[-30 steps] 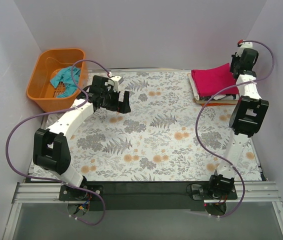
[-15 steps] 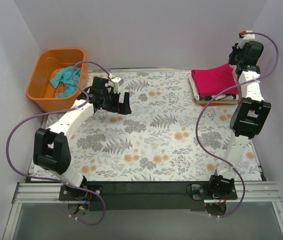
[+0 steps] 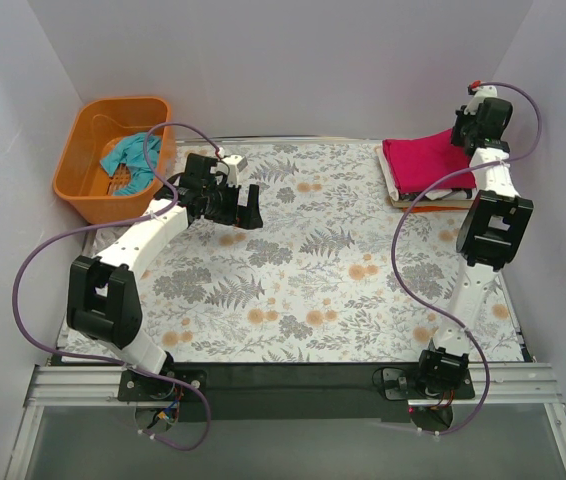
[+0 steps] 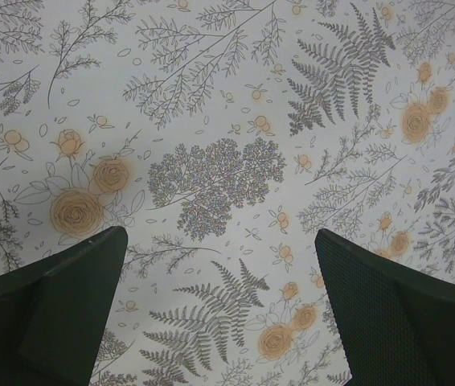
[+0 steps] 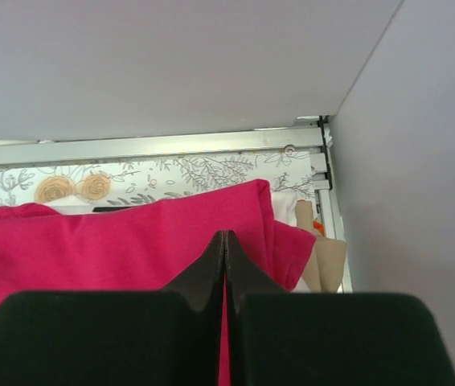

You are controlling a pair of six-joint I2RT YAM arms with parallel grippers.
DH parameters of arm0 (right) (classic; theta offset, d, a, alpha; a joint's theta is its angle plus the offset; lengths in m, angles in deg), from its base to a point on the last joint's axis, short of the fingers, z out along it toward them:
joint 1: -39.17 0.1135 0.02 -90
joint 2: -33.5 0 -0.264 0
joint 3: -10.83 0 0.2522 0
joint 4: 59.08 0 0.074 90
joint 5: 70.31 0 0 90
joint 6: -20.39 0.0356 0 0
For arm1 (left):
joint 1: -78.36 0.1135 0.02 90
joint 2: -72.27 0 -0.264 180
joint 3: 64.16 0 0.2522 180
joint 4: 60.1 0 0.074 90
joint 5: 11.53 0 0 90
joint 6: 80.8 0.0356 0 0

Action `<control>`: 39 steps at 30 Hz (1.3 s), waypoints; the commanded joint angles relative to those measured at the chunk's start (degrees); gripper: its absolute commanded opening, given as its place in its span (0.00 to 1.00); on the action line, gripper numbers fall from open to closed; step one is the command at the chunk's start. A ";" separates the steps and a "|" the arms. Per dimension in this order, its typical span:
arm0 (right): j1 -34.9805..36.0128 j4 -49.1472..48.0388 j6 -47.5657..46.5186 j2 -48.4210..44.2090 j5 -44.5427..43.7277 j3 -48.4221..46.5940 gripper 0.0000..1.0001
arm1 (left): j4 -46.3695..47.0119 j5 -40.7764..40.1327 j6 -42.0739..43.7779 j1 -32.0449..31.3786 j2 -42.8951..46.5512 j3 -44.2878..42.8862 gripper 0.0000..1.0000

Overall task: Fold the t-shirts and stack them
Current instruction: Neatly place the folded tshirt to the corner

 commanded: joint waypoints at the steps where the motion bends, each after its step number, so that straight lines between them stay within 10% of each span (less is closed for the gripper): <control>1: -0.02 -3.76 -2.47 1.04 -3.71 -2.71 0.01 | 0.66 0.91 -0.28 0.31 0.08 0.26 0.98; 20: -1.77 -11.41 -3.70 5.45 -4.51 -0.68 0.01 | -1.80 1.70 0.25 0.39 -2.39 -1.67 0.98; 23: -2.21 -11.50 -4.05 3.61 -4.33 -1.21 0.15 | -2.24 2.49 0.07 0.66 -2.56 -3.33 0.98; 32: -2.48 -4.58 -3.96 -16.40 4.53 6.24 0.98 | -4.26 8.04 -1.42 4.26 -0.46 -8.78 0.98; 39: 0.15 20.85 -10.45 -27.69 12.61 5.21 0.98 | -4.00 7.59 -0.63 6.02 4.11 -7.83 0.98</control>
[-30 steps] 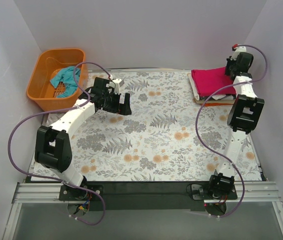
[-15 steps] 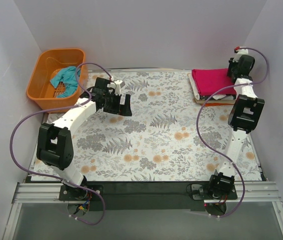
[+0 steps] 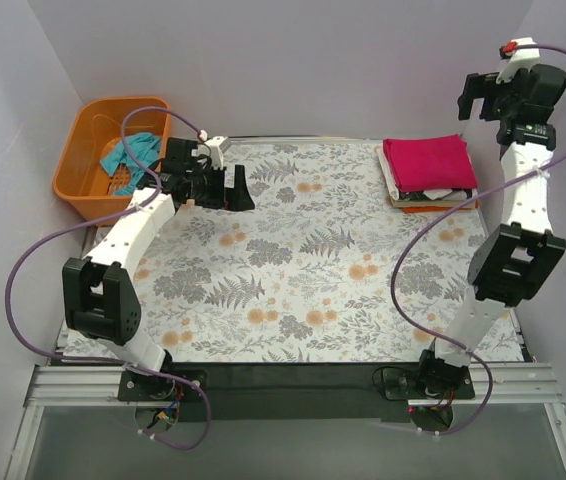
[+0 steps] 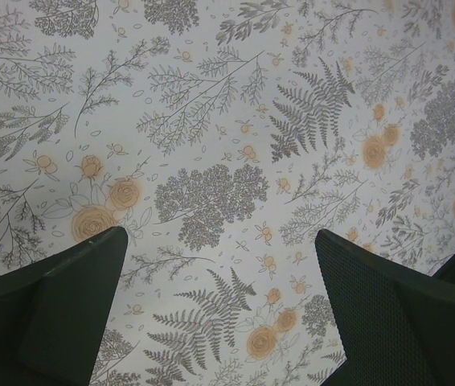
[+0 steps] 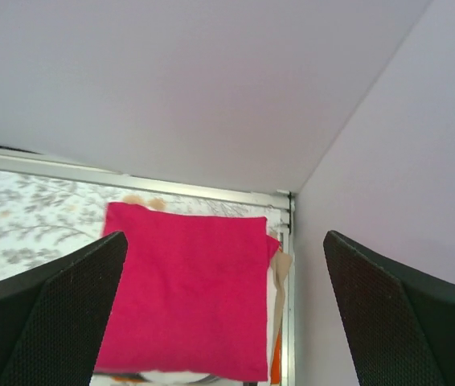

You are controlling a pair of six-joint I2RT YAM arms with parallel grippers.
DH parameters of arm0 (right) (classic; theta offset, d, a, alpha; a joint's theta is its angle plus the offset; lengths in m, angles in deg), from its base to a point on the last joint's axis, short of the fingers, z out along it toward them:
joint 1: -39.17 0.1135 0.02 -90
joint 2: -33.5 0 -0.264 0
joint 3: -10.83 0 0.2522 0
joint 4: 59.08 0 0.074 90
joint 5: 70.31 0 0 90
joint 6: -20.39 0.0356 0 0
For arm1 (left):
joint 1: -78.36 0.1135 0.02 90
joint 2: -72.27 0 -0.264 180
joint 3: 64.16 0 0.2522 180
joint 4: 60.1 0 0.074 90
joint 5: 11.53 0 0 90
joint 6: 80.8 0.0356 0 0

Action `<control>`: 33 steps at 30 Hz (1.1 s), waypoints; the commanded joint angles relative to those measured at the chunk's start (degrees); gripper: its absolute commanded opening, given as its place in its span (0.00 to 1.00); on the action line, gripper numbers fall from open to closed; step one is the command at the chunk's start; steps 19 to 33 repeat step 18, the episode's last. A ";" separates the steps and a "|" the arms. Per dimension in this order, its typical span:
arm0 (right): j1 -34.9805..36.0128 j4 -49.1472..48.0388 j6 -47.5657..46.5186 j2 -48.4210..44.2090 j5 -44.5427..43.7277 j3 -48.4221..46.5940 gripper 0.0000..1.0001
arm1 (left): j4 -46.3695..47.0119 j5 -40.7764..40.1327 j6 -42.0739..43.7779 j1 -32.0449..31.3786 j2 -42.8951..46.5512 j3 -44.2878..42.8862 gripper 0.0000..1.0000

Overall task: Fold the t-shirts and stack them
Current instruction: Neatly place the folded tshirt to the corner

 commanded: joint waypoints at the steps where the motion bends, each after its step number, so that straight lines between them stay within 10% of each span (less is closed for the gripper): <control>1: 2.75 18.77 -5.85 -4.70 6.07 -2.18 0.98 | -0.55 1.60 0.35 1.01 5.38 -0.31 0.98; 14: 20.77 28.04 -11.23 -27.37 5.63 41.12 0.98 | -0.63 -6.39 4.91 1.54 15.13 19.20 0.98; 33: 20.95 27.51 -9.47 -28.96 4.32 43.95 0.98 | -2.21 -6.31 5.89 1.54 18.30 21.41 0.98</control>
